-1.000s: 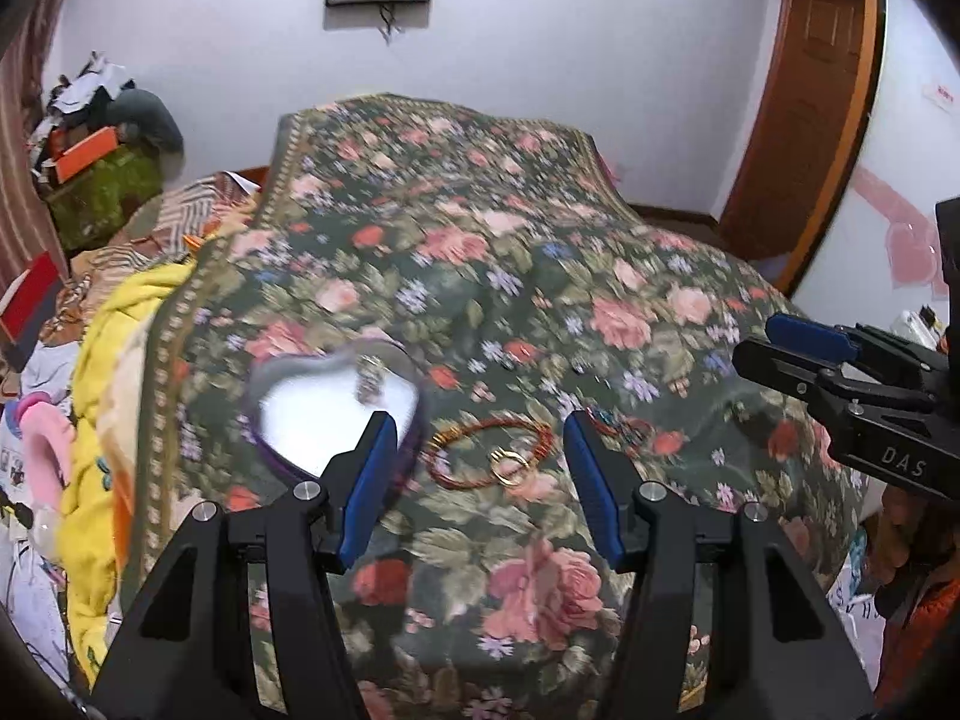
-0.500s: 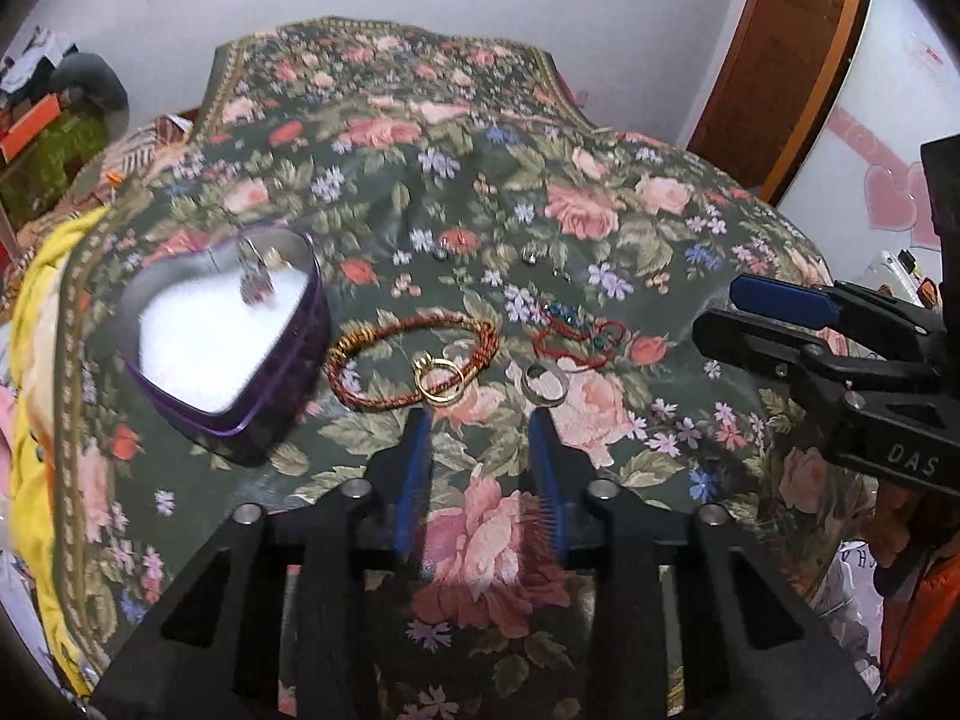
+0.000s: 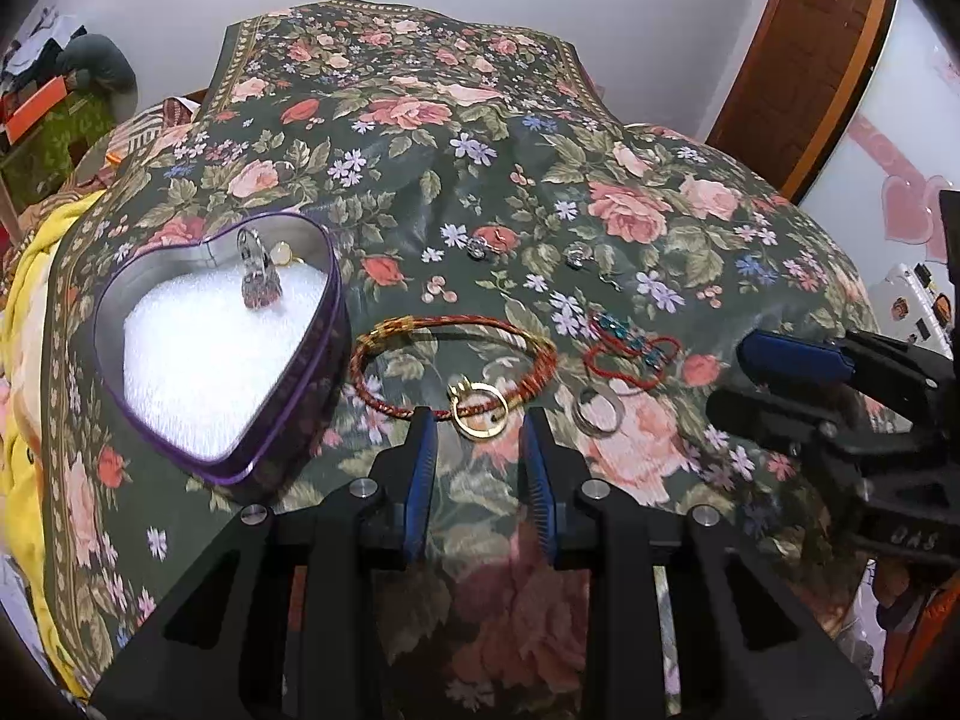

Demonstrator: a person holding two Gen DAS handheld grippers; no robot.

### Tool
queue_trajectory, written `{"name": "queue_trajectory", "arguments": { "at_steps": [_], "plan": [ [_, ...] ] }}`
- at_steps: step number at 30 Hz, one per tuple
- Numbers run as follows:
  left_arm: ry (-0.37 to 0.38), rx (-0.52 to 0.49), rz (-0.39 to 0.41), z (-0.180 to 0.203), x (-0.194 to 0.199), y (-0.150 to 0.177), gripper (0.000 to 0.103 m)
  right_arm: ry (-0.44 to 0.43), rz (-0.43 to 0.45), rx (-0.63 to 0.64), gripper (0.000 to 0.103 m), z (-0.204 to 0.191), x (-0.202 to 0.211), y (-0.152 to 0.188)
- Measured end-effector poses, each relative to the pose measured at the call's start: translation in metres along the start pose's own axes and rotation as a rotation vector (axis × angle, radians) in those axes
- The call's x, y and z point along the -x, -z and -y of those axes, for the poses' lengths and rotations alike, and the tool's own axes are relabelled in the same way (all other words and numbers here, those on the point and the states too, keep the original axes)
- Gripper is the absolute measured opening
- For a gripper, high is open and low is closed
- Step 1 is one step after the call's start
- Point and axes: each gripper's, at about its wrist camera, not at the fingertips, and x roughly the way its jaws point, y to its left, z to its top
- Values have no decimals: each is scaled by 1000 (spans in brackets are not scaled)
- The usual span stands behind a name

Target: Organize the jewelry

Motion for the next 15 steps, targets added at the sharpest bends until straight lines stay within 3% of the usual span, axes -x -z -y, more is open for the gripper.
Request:
{"name": "queue_trajectory", "arguments": {
  "at_steps": [9,12,15],
  "plan": [
    [-62,-81,30,8,-9,-4,29,-25,-50,44,48,-2,-18,-6],
    [-65,-86,35,8,-10,-5,17,-32,-54,46,48,-2,-20,-8],
    [-52,-78,32,5,-9,-6,18,-48,-57,54,48,-1,-24,-10]
  ]
}}
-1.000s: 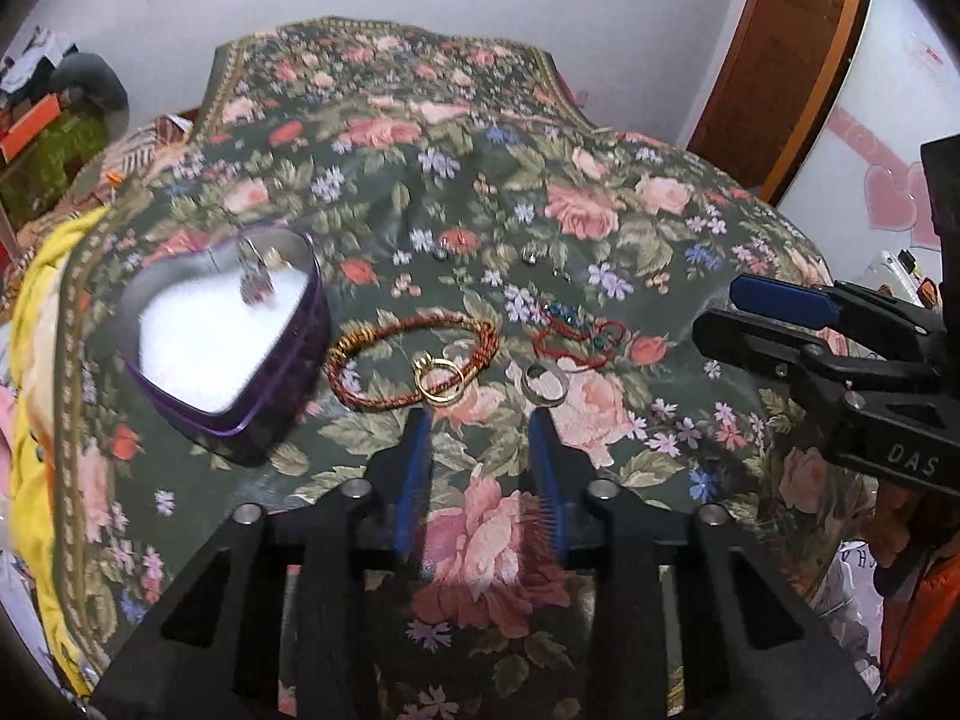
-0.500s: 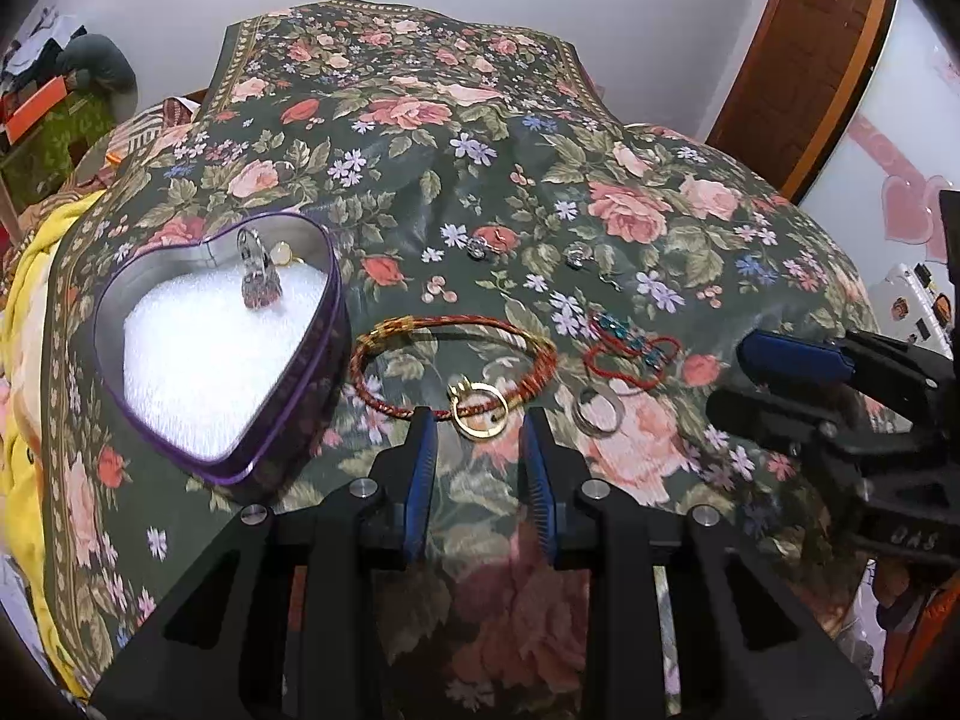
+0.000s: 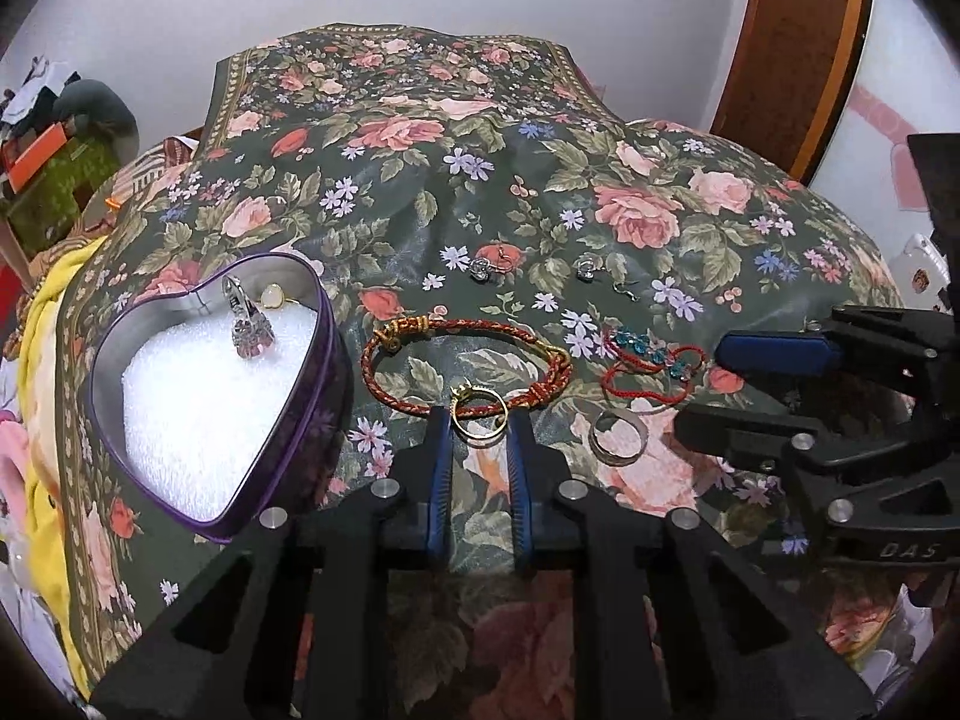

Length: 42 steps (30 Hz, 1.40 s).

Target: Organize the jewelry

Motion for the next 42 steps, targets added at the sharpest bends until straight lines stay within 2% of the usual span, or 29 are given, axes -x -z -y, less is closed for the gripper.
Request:
{"name": "queue_trajectory", "arguments": {
  "at_steps": [7,14,19,21,22,30,42],
  "plan": [
    [16,28,18,-4,9,3,17,-2,-23,15,45,0,-8,-6],
    [38,44,72,-7,29,0,17,9,-38,23,44,-1,-14,-9],
    [39,60,86,-10,36,-1,17,11,-38,-3,25,3,-16,-12],
    [37,64,89,-11,37,0,17,3,-38,-18,12,5,-18,-13],
    [36,66,91,-11,39,0,17,0,-39,-28,10,7,-19,-13],
    [23,73,124,-15,53,1,17,20,8,-49,8,8,-9,-13],
    [-18,114,203,-32,84,-5,17,34,165,-39,8,-2,37,-36]
  ]
}}
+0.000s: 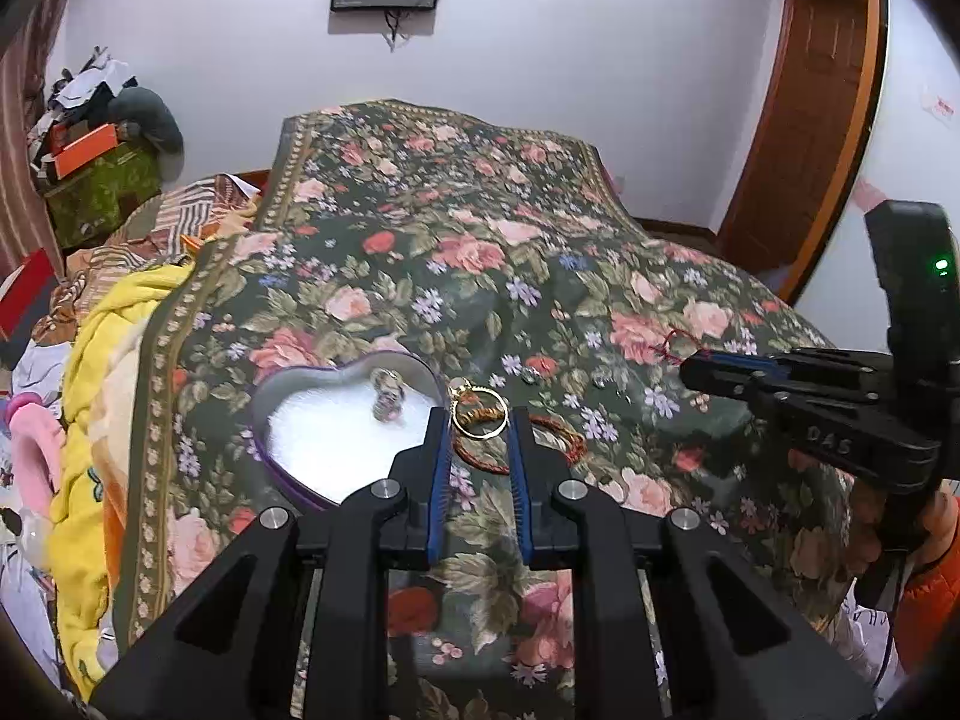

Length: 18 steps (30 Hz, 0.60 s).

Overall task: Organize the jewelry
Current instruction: 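Carry gold ring and red beaded string over the heart tin with both tools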

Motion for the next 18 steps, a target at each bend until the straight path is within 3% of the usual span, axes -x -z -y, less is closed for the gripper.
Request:
{"name": "queue_trajectory", "arguments": {
  "at_steps": [18],
  "plan": [
    [-71,47,92,-35,27,-14,17,-129,133,39,8,-53,9,-44]
  ]
}}
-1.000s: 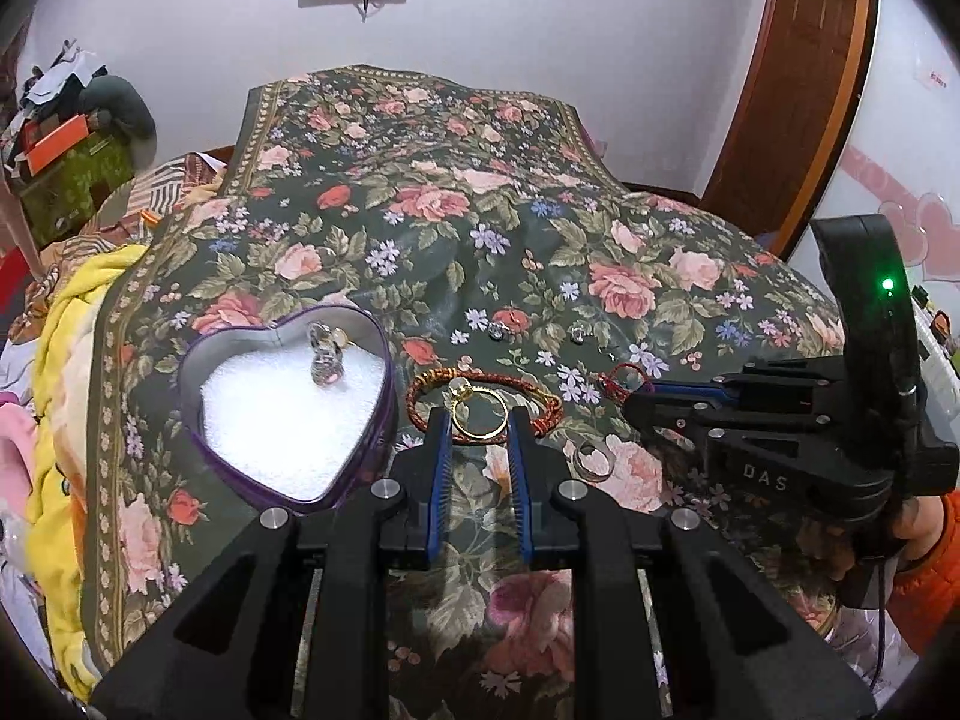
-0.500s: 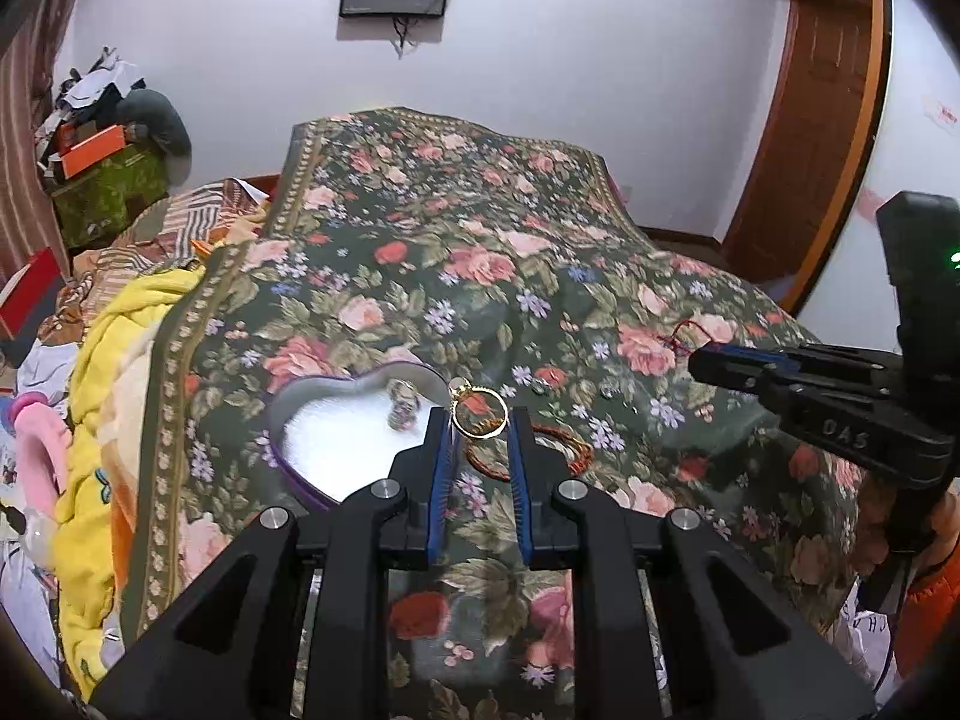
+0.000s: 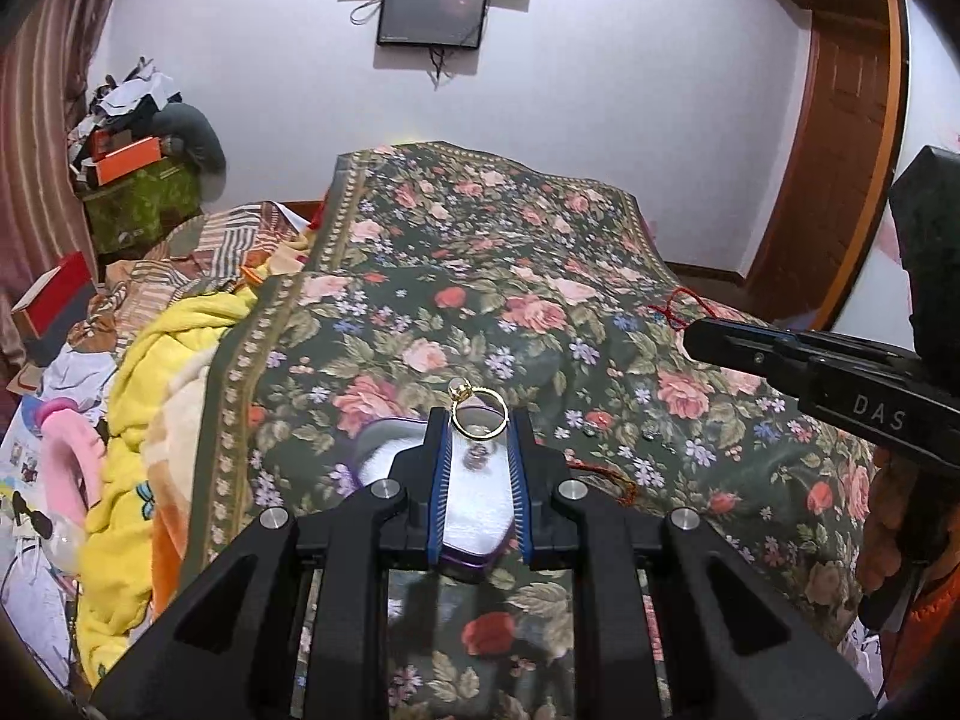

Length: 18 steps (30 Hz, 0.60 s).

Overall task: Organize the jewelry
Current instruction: 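Carry gold ring and red beaded string over the heart tin with both tools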

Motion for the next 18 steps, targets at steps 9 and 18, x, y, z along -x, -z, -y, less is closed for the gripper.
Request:
{"name": "queue_trajectory", "arguments": {
  "at_steps": [9,18],
  "plan": [
    [-33,44,-6,-30,-6,2,17,-57,-24,43,8,-27,-21,-5],
    [-31,58,-51,-48,-21,11,17,-117,-129,69,8,-49,-63,9]
  ]
}}
